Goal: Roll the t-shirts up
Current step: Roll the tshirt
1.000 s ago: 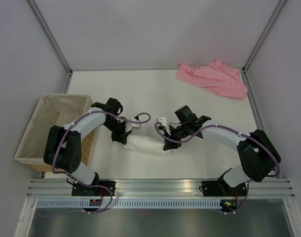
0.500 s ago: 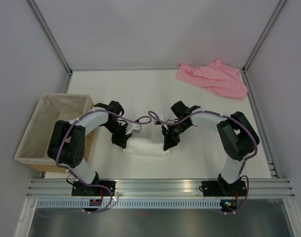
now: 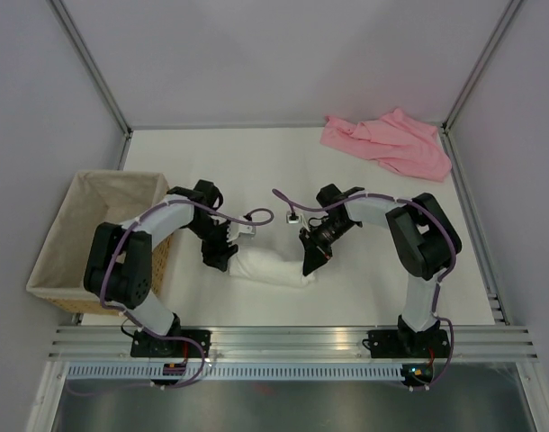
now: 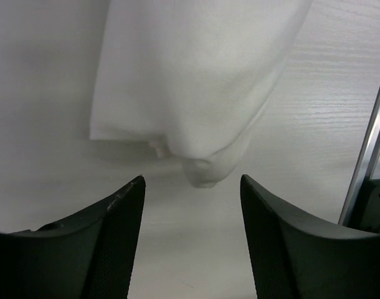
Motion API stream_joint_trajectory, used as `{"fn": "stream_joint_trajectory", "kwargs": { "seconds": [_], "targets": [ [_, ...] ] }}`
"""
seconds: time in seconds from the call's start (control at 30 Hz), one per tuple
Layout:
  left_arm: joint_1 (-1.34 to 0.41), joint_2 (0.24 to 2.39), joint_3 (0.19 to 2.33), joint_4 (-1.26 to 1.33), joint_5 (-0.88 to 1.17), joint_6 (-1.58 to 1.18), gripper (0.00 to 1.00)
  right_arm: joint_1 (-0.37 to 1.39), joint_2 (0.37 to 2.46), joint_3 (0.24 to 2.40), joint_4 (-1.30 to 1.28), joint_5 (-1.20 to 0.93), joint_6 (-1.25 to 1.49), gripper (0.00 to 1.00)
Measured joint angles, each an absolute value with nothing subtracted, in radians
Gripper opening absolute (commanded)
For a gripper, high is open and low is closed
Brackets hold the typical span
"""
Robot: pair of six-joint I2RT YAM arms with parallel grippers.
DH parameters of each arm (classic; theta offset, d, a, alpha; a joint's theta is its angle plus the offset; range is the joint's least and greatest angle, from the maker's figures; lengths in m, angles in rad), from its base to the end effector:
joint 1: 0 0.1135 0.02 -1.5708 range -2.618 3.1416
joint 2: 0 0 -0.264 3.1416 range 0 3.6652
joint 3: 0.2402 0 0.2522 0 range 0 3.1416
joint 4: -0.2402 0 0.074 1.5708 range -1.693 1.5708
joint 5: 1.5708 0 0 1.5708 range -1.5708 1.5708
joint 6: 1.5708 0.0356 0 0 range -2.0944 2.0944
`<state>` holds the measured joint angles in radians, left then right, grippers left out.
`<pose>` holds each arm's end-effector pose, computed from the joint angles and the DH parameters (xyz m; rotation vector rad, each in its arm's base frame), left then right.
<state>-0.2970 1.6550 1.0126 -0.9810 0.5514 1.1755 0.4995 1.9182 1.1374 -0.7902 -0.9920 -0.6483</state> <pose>0.2516 -0.0965 0.1737 1.9017 2.1301 -0.7631 0.2720 0.1824 0.1385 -1.4671 2.2697 1.4584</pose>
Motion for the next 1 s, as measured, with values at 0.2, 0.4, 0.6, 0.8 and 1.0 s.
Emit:
{"fn": "stream_joint_trajectory", "kwargs": {
  "seconds": [0.2, 0.4, 0.6, 0.8, 1.0],
  "targets": [
    [-0.298, 1.436, 1.010, -0.855, 0.534, 1.155, 1.00, 0.494, 1.956, 1.158, -0.806, -1.022, -0.620, 0.13],
    [-0.528, 1.329, 0.951, -0.636, 0.316, 1.085, 1.00, 0.480, 1.998, 1.199, -0.804, -1.043, -0.540, 0.13],
    [-0.687, 1.370, 0.942, -0.551, 0.228, 1.039, 1.00, 0.472, 2.020, 1.232, -0.799, -1.048, -0.498, 0.15],
    [-0.824, 1.446, 0.929, -0.520, 0.215, 1.037, 1.00, 0.465, 2.026, 1.246, -0.777, -1.037, -0.461, 0.15],
    [-0.852, 1.571, 0.928, -0.482, 0.196, 1.036, 1.00, 0.463, 2.026, 1.249, -0.751, -1.023, -0.430, 0.16]
  ]
}}
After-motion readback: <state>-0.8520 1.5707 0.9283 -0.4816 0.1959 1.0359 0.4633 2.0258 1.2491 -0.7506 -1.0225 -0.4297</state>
